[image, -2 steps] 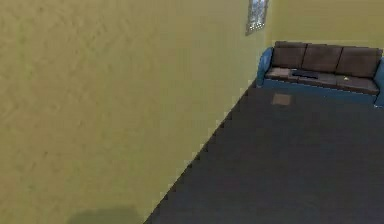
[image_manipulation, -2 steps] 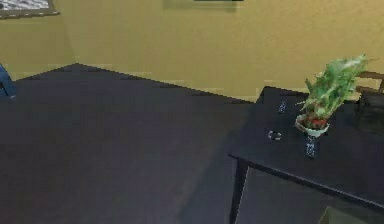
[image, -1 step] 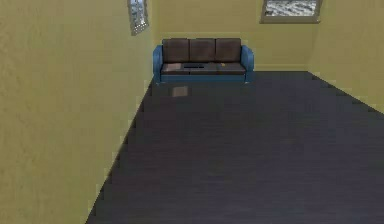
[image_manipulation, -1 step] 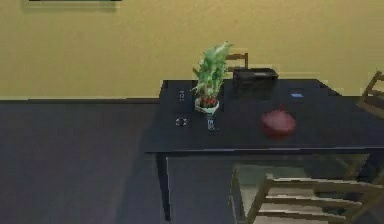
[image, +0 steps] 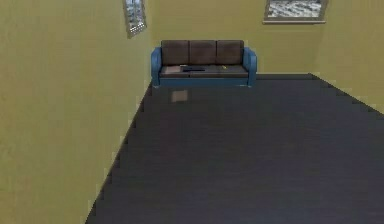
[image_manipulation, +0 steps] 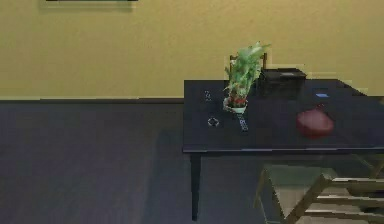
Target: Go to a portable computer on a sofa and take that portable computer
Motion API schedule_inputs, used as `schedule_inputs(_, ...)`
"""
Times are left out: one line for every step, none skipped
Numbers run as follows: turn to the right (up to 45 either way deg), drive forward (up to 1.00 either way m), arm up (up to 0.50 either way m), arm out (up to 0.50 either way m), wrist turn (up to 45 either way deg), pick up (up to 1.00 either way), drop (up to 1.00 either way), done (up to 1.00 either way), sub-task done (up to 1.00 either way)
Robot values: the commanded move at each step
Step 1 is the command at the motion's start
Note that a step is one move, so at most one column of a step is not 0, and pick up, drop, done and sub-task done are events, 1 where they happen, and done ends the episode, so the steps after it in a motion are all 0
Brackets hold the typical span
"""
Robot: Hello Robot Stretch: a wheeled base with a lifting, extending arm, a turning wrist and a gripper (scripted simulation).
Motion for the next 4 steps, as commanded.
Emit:
schedule_inputs(0.0,1.00,0.00,0.00,0.0,0.00,0.00,0.00,0.00)
schedule_inputs(0.0,1.00,0.00,0.00,0.0,0.00,0.00,0.00,0.00)
schedule_inputs(3.0,0.00,0.00,0.00,0.0,0.00,0.00,0.00,0.00)
schedule_inputs(0.0,0.80,0.00,0.00,0.0,0.00,0.00,0.00,0.00)
